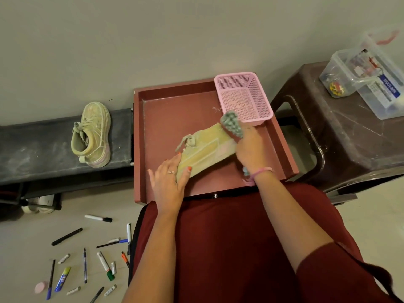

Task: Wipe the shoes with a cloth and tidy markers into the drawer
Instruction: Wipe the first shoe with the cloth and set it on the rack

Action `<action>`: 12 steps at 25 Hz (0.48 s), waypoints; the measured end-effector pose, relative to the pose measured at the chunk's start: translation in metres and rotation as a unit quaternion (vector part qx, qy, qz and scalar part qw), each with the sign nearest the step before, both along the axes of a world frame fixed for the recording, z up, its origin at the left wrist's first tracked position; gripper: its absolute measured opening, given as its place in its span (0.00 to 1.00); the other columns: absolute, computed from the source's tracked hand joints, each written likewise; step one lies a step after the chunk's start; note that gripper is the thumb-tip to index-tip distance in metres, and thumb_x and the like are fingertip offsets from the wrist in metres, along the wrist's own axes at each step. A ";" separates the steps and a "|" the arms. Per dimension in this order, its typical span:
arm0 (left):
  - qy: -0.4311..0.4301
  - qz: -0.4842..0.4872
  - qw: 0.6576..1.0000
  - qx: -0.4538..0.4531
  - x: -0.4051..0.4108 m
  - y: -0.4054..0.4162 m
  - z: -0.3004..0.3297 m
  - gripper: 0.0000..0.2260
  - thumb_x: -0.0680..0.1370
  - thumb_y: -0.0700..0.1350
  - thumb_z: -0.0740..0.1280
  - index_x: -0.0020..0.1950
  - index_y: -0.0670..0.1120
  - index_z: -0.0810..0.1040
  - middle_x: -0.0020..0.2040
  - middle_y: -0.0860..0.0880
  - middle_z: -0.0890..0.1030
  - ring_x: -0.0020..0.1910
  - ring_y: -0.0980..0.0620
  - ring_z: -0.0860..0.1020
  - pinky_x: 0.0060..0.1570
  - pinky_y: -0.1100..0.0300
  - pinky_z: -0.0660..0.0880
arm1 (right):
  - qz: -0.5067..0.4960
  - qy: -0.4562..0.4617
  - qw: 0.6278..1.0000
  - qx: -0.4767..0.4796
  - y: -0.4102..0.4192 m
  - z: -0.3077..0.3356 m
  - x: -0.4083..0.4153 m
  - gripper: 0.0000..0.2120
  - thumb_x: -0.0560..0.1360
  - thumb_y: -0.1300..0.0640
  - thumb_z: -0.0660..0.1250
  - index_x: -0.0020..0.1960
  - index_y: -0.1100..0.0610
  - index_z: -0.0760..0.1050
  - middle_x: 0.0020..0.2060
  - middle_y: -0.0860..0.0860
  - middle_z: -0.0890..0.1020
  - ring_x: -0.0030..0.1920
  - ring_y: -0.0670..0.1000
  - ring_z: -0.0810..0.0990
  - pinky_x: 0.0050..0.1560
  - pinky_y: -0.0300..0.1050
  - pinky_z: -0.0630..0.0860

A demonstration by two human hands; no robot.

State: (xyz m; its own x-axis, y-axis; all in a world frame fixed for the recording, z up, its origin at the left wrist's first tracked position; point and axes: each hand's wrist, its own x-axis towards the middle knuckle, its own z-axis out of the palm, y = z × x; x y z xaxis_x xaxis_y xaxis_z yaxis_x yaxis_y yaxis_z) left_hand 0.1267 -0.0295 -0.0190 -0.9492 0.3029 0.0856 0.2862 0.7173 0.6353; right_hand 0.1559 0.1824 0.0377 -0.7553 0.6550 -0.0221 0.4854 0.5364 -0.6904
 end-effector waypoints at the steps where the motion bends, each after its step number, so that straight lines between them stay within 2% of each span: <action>1: 0.000 0.000 1.000 -0.002 0.001 -0.001 0.000 0.20 0.79 0.53 0.63 0.71 0.50 0.72 0.63 0.49 0.78 0.66 0.46 0.71 0.73 0.39 0.47 | 0.035 -0.029 0.999 0.016 -0.011 -0.003 -0.008 0.23 0.75 0.72 0.56 0.69 0.62 0.69 0.64 0.60 0.74 0.65 0.58 0.72 0.63 0.45 0.69; 3: -0.014 0.011 1.000 0.009 0.001 -0.002 -0.001 0.21 0.80 0.53 0.62 0.72 0.50 0.71 0.64 0.48 0.77 0.66 0.47 0.71 0.73 0.39 0.46 | 0.092 -0.073 0.989 0.088 -0.033 -0.012 -0.012 0.27 0.76 0.71 0.55 0.75 0.63 0.58 0.72 0.62 0.63 0.73 0.60 0.60 0.74 0.50 0.58; 5: -0.013 0.015 1.000 0.003 0.000 0.000 -0.001 0.20 0.80 0.53 0.62 0.72 0.51 0.71 0.64 0.49 0.77 0.66 0.47 0.71 0.73 0.40 0.47 | 0.158 -0.099 0.964 0.188 -0.057 -0.026 -0.001 0.30 0.77 0.69 0.53 0.77 0.63 0.48 0.76 0.62 0.53 0.77 0.61 0.50 0.76 0.55 0.49; 7: 0.016 -0.001 1.000 -0.021 0.001 0.002 -0.003 0.20 0.80 0.53 0.63 0.71 0.50 0.72 0.64 0.50 0.77 0.65 0.46 0.72 0.73 0.41 0.49 | 0.211 -0.099 0.936 0.263 -0.076 -0.040 0.023 0.27 0.78 0.66 0.49 0.77 0.64 0.49 0.76 0.62 0.54 0.76 0.63 0.52 0.75 0.57 0.54; 9: 0.036 -0.014 0.998 -0.039 0.004 0.005 -0.004 0.20 0.79 0.53 0.64 0.70 0.50 0.73 0.64 0.50 0.78 0.65 0.47 0.73 0.73 0.43 0.52 | 0.208 -0.119 0.922 0.303 -0.074 -0.043 0.035 0.26 0.78 0.64 0.44 0.76 0.65 0.51 0.75 0.62 0.57 0.75 0.62 0.56 0.73 0.56 0.60; 12: 0.042 -0.019 0.998 -0.052 0.008 0.007 -0.005 0.20 0.79 0.54 0.64 0.70 0.51 0.73 0.64 0.51 0.78 0.65 0.48 0.73 0.73 0.47 0.52 | 0.180 -0.183 0.930 0.265 -0.044 -0.037 0.016 0.27 0.79 0.66 0.45 0.77 0.65 0.43 0.76 0.63 0.51 0.76 0.61 0.52 0.75 0.54 0.56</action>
